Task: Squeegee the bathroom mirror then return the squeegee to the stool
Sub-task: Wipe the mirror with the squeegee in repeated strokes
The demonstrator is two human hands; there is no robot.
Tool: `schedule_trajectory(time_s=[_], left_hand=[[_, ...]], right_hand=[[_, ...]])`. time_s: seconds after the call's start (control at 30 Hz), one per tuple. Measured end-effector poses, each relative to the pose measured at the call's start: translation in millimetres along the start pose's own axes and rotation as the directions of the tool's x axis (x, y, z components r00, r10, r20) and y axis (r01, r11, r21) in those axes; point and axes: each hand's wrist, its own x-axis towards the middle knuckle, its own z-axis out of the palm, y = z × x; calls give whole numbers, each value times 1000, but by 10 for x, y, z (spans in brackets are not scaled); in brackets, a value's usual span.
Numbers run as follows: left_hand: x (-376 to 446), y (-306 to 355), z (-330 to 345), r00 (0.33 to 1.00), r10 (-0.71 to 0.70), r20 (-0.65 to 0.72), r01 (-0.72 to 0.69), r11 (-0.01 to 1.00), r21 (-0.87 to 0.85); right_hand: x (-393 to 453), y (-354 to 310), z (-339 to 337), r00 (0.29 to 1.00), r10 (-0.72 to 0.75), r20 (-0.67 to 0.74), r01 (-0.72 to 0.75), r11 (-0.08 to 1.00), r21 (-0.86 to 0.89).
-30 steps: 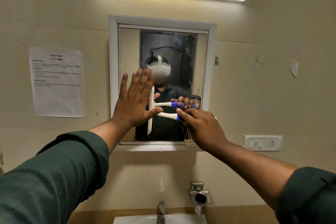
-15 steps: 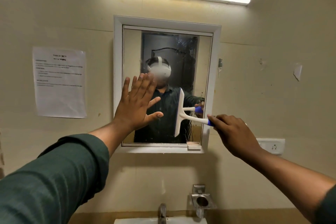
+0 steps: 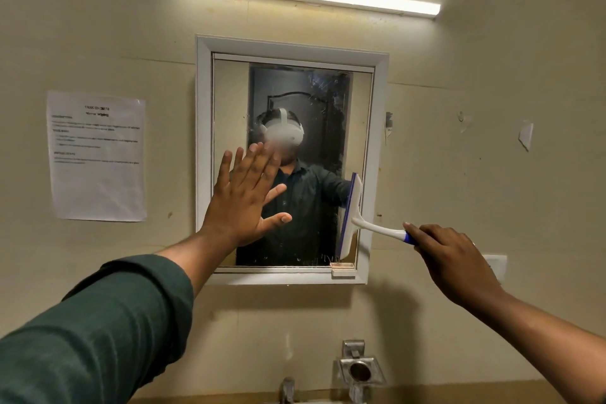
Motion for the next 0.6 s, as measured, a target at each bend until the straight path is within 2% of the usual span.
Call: schedule_trajectory(time_s=[0.3,0.43,0.6], left_hand=[[16,5,28,1000,11,-20,-11,1000,-8],[28,4,25,1000,9,-24,-9,1000,-9],[33,2,42,1000,0,-29,-1,1000,-10]], right_hand=[[-123,176,-51,1000,14,5,-14,1000,-10],[-163,169,-73,998,7,-54,-8,1000,-26],[-7,-85,-89,995,-30,-99,35,998,46]])
